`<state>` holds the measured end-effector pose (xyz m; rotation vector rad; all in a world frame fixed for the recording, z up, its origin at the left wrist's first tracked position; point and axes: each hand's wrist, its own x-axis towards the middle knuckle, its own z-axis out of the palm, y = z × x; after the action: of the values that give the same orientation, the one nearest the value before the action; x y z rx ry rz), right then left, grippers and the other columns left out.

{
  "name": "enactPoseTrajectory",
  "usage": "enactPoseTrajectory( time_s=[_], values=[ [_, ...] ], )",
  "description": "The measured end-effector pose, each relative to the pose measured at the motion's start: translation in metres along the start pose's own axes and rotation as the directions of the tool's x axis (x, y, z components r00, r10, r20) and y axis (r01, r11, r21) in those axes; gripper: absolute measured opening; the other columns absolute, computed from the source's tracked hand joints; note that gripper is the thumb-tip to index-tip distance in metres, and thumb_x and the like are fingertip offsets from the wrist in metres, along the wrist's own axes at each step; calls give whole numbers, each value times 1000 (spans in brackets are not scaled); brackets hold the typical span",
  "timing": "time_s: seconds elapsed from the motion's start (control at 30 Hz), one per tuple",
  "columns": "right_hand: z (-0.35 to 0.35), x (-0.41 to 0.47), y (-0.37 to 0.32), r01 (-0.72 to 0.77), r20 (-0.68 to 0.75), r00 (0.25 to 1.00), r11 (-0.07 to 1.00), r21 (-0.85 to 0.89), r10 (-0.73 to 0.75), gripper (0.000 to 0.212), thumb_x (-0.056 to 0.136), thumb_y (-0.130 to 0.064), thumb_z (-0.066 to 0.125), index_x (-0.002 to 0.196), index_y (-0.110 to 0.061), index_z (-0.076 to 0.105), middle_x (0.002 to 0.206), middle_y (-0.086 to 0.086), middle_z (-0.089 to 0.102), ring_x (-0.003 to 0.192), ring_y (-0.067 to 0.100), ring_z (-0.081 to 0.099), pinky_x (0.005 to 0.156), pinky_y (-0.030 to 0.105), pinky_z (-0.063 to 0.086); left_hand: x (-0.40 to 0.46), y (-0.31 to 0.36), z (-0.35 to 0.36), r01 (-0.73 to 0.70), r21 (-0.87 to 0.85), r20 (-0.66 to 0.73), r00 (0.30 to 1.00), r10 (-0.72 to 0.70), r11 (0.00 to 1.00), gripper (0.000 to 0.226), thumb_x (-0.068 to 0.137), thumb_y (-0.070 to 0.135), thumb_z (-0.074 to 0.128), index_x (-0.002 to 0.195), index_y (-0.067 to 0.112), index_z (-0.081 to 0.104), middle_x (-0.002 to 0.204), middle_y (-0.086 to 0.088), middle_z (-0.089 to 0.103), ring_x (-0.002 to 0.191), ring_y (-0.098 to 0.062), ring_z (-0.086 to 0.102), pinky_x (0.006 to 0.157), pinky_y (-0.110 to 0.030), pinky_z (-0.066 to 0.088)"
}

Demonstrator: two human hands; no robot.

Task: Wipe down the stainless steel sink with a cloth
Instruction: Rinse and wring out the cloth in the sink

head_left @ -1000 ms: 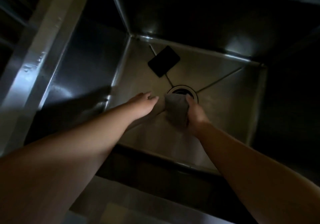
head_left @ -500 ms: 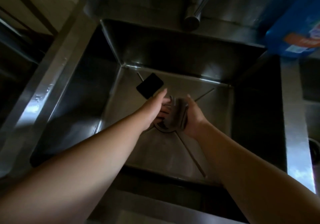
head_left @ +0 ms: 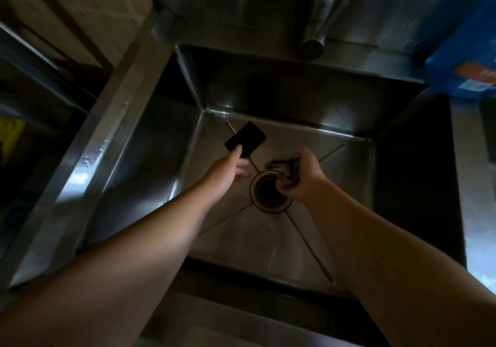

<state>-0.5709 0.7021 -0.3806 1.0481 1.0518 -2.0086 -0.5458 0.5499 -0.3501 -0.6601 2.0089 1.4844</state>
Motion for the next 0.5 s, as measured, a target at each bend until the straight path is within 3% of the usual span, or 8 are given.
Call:
enactPoseTrajectory(
  time_s=[0.1, 0.17, 0.3, 0.4, 0.5],
  values=[
    [5, 9, -3, 18, -90, 996, 999, -28, -20, 44, 85, -46, 55, 57, -16, 41, 44, 11, 59, 25, 11, 31, 33, 11, 23, 5, -11, -8, 28, 7, -24, 999, -28, 1000, 55, 98, 42, 18, 121, 7, 55, 96, -13, 64, 85, -18, 52, 74, -27, 33],
    [8, 15, -3, 40, -166, 985, 995, -91, -55, 42, 83, -46, 61, 60, -15, 45, 36, 5, 53, 24, 9, 32, 30, 12, 24, 10, -17, -10, 54, 3, -26, 998, -54, 999, 55, 98, 42, 19, 118, 7, 56, 85, -6, 61, 73, -12, 49, 63, -23, 32],
    [15, 29, 2, 52, -182, 979, 980, -191, -88, 20, 86, -20, 63, 72, -13, 50, 33, 1, 50, 22, 5, 31, 29, 11, 24, 20, -25, -8, 84, -51, -10, 996, -85, 995, 55, 98, 40, 21, 116, 2, 56, 74, -4, 57, 66, -10, 48, 60, -19, 33],
    [17, 39, 8, 42, -179, 981, 982, -185, -76, 22, 86, -4, 60, 66, -7, 51, 39, 6, 51, 20, 5, 30, 27, 11, 21, 28, -27, -4, 101, -48, -7, 995, -102, 994, 55, 97, 42, 23, 114, 4, 58, 73, -3, 58, 65, -10, 48, 59, -21, 33],
    [13, 44, 13, 1, -127, 992, 983, -181, -24, 25, 91, -1, 53, 66, -3, 49, 32, 4, 50, 22, 6, 30, 27, 11, 24, 34, -31, -3, 114, -11, -1, 994, -114, 993, 54, 97, 45, 23, 113, 9, 60, 88, -8, 62, 72, -12, 51, 61, -25, 34]
  ],
)
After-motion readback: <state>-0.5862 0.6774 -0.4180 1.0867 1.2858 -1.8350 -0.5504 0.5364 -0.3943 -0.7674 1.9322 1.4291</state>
